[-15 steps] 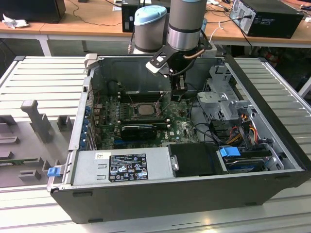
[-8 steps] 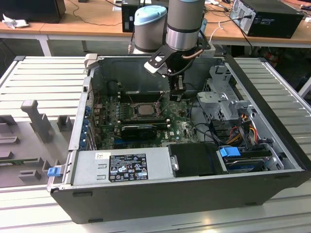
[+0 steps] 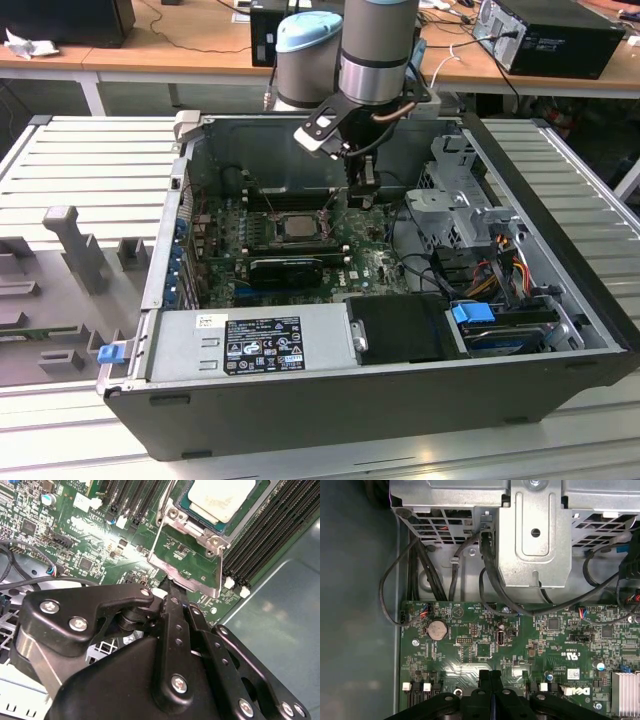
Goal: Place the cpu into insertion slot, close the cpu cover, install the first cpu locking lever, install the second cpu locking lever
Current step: 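Close the cpu cover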
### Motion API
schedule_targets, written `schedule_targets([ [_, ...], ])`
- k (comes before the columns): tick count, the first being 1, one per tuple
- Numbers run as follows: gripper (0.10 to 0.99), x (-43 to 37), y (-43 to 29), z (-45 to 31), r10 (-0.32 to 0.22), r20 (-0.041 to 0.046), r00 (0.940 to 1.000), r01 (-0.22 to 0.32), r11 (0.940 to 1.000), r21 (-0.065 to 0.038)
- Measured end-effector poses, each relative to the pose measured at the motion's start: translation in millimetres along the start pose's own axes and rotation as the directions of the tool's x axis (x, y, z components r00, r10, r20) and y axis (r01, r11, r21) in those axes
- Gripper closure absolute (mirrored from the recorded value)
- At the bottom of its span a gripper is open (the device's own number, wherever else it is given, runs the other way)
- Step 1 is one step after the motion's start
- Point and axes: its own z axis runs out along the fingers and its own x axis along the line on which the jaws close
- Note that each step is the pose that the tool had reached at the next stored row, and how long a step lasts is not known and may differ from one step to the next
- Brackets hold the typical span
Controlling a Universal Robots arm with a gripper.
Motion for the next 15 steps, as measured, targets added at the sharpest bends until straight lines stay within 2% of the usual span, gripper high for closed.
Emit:
schedule_targets([
  [15,0.98,0.0,-4.9,0.4,0.0,0.0001,1.0,0.0,1.0,0.0],
])
